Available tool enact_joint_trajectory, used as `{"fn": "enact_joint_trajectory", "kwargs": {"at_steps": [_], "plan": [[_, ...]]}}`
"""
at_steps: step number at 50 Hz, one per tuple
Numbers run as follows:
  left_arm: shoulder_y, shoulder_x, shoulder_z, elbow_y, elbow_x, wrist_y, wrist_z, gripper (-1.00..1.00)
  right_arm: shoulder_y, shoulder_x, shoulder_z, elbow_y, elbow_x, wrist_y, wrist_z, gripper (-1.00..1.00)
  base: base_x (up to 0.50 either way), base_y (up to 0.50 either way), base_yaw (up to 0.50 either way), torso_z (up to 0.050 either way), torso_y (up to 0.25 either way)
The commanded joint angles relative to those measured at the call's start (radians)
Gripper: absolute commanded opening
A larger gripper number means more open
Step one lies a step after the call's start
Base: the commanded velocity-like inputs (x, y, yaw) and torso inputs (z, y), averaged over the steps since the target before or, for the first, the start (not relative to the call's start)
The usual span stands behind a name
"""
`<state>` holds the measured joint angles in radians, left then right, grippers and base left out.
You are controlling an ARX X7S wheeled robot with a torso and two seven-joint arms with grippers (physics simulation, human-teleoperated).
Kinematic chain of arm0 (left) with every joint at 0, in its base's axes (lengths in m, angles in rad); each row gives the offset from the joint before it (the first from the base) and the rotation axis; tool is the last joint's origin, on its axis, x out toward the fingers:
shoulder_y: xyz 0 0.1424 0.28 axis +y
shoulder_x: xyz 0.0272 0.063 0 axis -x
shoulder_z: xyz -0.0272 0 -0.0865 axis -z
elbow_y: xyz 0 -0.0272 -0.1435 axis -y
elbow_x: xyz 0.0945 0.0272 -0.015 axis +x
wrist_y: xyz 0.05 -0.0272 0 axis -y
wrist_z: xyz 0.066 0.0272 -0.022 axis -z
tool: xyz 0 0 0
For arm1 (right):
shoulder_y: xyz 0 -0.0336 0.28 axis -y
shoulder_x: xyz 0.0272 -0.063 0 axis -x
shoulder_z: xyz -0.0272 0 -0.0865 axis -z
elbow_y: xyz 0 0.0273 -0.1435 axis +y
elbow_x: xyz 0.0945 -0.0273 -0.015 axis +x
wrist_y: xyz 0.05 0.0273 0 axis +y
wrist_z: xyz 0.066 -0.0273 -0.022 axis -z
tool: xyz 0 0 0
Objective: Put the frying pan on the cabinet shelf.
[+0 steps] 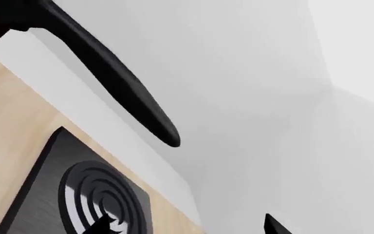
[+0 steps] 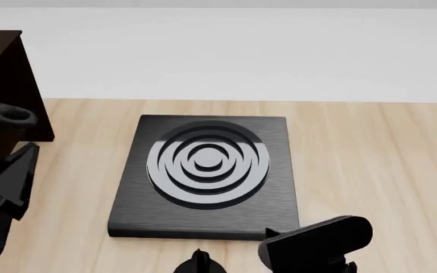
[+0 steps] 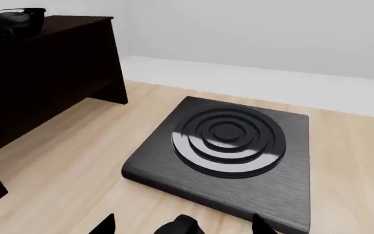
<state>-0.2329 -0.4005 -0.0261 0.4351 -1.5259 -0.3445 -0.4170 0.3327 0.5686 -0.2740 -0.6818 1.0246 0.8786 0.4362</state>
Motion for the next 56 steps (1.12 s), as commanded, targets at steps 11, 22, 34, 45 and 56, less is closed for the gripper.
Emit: {"fn": "enact_joint_trajectory", "kwargs": {"at_steps": [11, 22, 34, 45, 56], "plan": [[-0.008, -0.103, 0.131, 0.165, 0.314, -0.110, -0.091, 1.00, -0.042, -0.002, 0.073, 0.014, -0.074, -0.107, 0.034, 1.00, 0.00, 0.00, 0.00, 0.000, 0.000], [-0.053, -0.129, 0.199, 0.215, 0.394, -0.178, -0.152, 1.00, 0.011, 0.015, 0.075, 0.038, -0.101, -0.082, 0.064, 1.00, 0.00, 0.00, 0.00, 0.000, 0.000], [-0.062, -0.150, 0.235, 0.258, 0.493, -0.206, -0.205, 1.00, 0.049, 0.039, 0.044, 0.040, -0.189, -0.043, 0.142, 1.00, 0.00, 0.00, 0.00, 0.000, 0.000], [-0.048, -0.158, 0.263, 0.285, 0.577, -0.214, -0.243, 1.00, -0.008, 0.036, 0.100, 0.011, -0.196, -0.093, 0.185, 1.00, 0.00, 0.00, 0.00, 0.000, 0.000], [0.010, -0.180, 0.189, 0.293, 0.540, -0.169, -0.260, 1.00, -0.132, 0.037, 0.146, 0.002, -0.241, -0.197, 0.185, 1.00, 0.00, 0.00, 0.00, 0.000, 0.000]]}}
